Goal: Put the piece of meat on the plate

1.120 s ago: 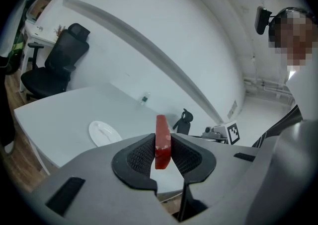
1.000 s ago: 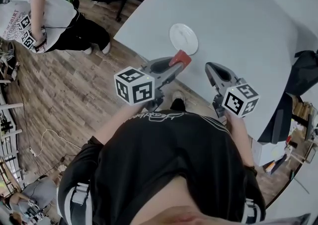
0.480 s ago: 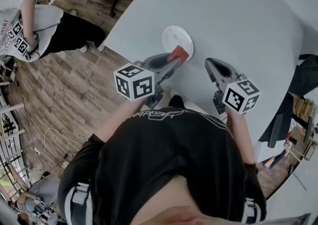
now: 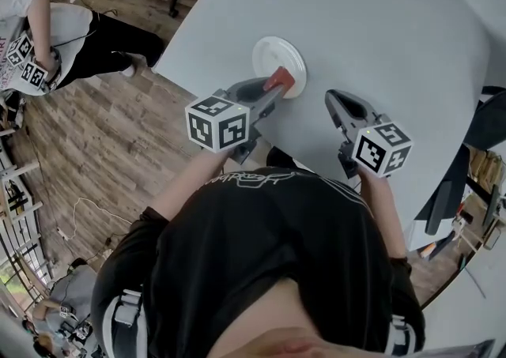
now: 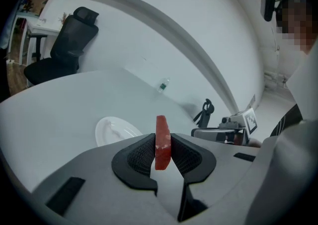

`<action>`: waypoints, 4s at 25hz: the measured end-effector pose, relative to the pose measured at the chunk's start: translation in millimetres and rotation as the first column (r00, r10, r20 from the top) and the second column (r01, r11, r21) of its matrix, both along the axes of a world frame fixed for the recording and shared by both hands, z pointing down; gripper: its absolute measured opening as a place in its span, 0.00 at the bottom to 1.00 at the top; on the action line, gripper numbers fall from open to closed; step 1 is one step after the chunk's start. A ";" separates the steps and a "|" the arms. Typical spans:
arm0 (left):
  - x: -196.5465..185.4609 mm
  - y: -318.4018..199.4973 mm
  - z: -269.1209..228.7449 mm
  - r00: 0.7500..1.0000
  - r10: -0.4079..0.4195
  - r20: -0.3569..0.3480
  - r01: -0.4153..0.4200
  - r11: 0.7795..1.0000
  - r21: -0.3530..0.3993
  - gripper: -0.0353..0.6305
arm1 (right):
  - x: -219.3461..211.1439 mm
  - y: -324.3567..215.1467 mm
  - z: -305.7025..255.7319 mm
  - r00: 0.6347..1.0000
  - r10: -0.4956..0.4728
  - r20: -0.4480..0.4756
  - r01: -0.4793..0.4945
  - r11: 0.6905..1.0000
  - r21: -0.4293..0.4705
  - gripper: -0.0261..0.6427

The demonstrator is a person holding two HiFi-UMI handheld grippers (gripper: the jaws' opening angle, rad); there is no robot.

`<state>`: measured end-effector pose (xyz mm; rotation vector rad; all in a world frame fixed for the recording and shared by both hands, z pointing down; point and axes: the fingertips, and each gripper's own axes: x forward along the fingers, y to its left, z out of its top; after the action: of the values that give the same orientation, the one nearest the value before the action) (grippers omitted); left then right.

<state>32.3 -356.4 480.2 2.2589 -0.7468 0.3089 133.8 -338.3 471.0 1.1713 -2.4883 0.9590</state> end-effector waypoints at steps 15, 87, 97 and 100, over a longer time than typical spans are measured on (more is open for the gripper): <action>9.2 -17.4 57.9 0.989 0.066 0.132 -0.066 0.998 -0.009 0.19 | 7.2 2.0 29.5 1.000 0.019 0.021 -0.017 0.996 -0.088 0.06; -72.1 233.2 -125.0 0.984 0.127 -0.122 -0.092 0.962 0.258 0.06 | -96.9 218.0 -104.2 0.992 -0.025 0.123 -0.008 0.966 0.257 0.06; -71.2 242.9 -119.1 0.984 0.143 -0.105 -0.112 0.960 0.256 0.06 | -97.9 228.3 -102.0 0.994 -0.014 0.104 -0.013 0.968 0.251 0.06; -70.8 245.7 -118.2 0.983 0.148 -0.105 -0.116 0.959 0.260 0.06 | -96.9 231.5 -101.3 0.995 -0.008 0.099 -0.017 0.968 0.249 0.06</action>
<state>-38.5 -110.7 362.0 2.5496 -0.5990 0.1402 36.9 -106.7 369.7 1.2278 -2.7512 0.7361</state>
